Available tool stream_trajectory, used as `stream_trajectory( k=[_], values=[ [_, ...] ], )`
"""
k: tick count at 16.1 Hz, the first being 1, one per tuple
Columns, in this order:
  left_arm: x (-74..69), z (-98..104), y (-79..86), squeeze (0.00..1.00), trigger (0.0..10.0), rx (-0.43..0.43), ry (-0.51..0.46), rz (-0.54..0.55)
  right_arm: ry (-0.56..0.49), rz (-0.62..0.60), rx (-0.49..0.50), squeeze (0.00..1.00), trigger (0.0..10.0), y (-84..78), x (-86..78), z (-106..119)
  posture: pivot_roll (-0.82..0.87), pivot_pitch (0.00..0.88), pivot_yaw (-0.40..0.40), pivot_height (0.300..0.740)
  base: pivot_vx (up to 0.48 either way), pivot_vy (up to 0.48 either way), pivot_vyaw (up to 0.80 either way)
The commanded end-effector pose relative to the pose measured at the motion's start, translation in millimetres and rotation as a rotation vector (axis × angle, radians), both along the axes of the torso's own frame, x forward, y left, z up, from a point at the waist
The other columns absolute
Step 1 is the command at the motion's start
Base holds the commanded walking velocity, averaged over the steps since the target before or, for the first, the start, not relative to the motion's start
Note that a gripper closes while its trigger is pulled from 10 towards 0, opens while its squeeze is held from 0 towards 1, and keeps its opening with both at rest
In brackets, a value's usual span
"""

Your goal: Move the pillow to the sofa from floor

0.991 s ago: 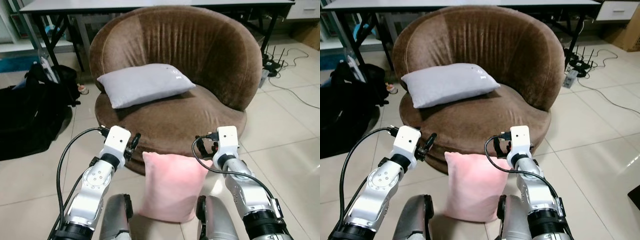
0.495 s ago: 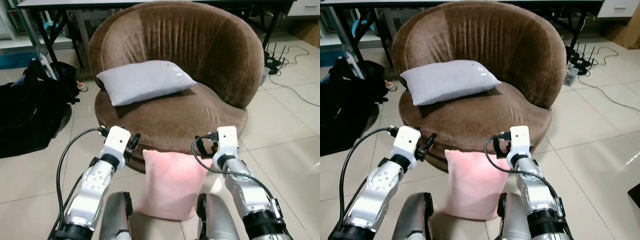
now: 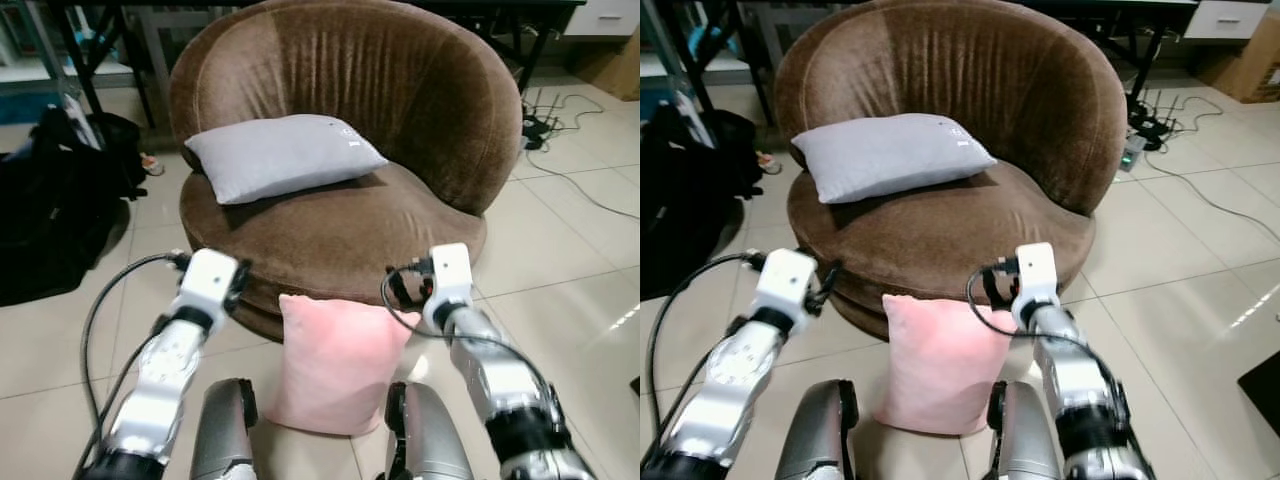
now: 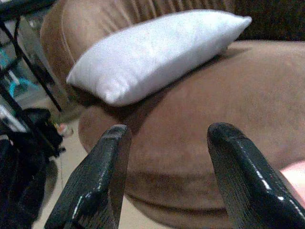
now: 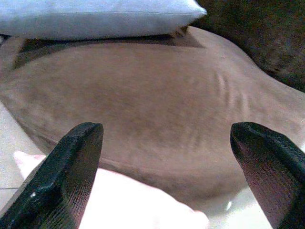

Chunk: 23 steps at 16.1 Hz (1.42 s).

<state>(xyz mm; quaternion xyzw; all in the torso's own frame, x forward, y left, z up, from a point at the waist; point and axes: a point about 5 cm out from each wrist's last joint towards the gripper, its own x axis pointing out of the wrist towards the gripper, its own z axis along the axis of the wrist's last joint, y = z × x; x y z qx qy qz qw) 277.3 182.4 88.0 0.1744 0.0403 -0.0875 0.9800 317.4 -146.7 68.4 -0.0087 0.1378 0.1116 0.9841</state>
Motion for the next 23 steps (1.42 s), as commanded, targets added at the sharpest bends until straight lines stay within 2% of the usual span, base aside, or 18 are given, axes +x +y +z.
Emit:
stream_trajectory(
  k=[1, 2, 3, 4, 6, 8, 9, 12, 15, 17, 20, 21, 23],
  values=[
    [-4.9, 7, -0.4, 0.0, 10.0, -0.019, -0.011, -0.029, 0.009, 0.02, 0.015, 0.0, 10.0, -0.9, 4.2, -2, 0.1, 0.0, -0.063, 0.527, 0.0, 0.0, 0.0],
    [-15.4, 8, -2.4, 0.0, 10.0, -0.043, -0.003, -0.061, 0.035, 0.036, -0.021, 0.0, 10.0, -1.6, 7.7, -8, 0.13, 0.0, -0.067, 0.527, 0.0, 0.0, 0.0],
    [-22.0, 7, -3.8, 0.0, 10.0, -0.045, 0.003, -0.078, 0.048, 0.043, -0.037, 0.0, 10.0, -1.6, 8.2, -11, 0.14, 0.0, -0.067, 0.527, 0.0, 0.0, 0.0],
    [-34.6, 4, -6.5, 0.0, 10.0, -0.03, 0.024, -0.104, 0.069, 0.059, -0.074, 0.0, 10.0, -1.4, 9.3, -16, 0.18, 0.0, -0.068, 0.527, 0.0, 0.0, 0.0],
    [-63.1, -3, -12.4, 0.0, 10.0, 0.032, 0.089, -0.172, 0.137, 0.084, -0.078, 1.0, 10.0, 0.3, 8.8, -29, 0.25, 0.0, -0.055, 0.527, 0.0, 0.0, 0.0],
    [-87.8, 3, -14.0, 0.0, 10.0, 0.043, 0.125, -0.237, 0.182, 0.139, -0.124, 1.0, 10.0, 6.4, 2.5, -42, 0.28, 0.035, -0.035, 0.527, 0.0, 0.0, 0.0],
    [-99.3, 5, -10.7, 0.0, 10.0, 0.06, 0.149, -0.249, 0.199, 0.158, -0.146, 1.0, 10.0, 8.5, -0.1, -47, 0.31, 0.08, -0.02, 0.527, 0.0, 0.0, 0.0],
    [-116.6, 11, -3.8, 0.0, 10.0, 0.095, 0.174, -0.239, 0.223, 0.167, -0.158, 1.0, 10.0, 9.8, -3.0, -53, 0.34, 0.117, -0.009, 0.527, 0.0, 0.0, 0.0],
    [-131.7, 26, 11.9, 0.0, 10.0, 0.164, 0.182, -0.172, 0.251, 0.163, -0.176, 1.0, 10.0, 16.8, -5.3, -58, 0.41, 0.166, 0.0, 0.527, 0.0, 0.0, 0.0],
    [-147.9, 29, 24.3, 0.0, 10.0, 0.229, 0.23, -0.074, 0.252, 0.165, -0.186, 1.0, 10.0, 21.9, -2.5, -56, 0.47, 0.178, -0.006, 0.527, 0.0, 0.0, 0.0],
    [-173.2, 39, 45.4, 0.0, 10.0, 0.215, 0.253, 0.107, 0.236, 0.149, -0.172, 1.0, 10.0, 31.4, 3.0, -50, 0.55, 0.197, -0.015, 0.527, 0.0, 0.0, 0.0],
    [-180.2, 42, 51.6, 0.0, 10.0, 0.235, 0.26, 0.139, 0.231, 0.136, -0.18, 1.0, 10.0, 33.3, 4.8, -48, 0.56, 0.194, -0.019, 0.527, 0.0, 0.0, 0.0],
    [-185.1, 52, 51.3, 0.0, 10.0, 0.233, 0.233, 0.15, 0.206, 0.123, -0.19, 1.0, 10.0, 36.9, 9.1, -43, 0.59, 0.19, -0.024, 0.527, 0.0, 0.0, 0.0]
  ],
)
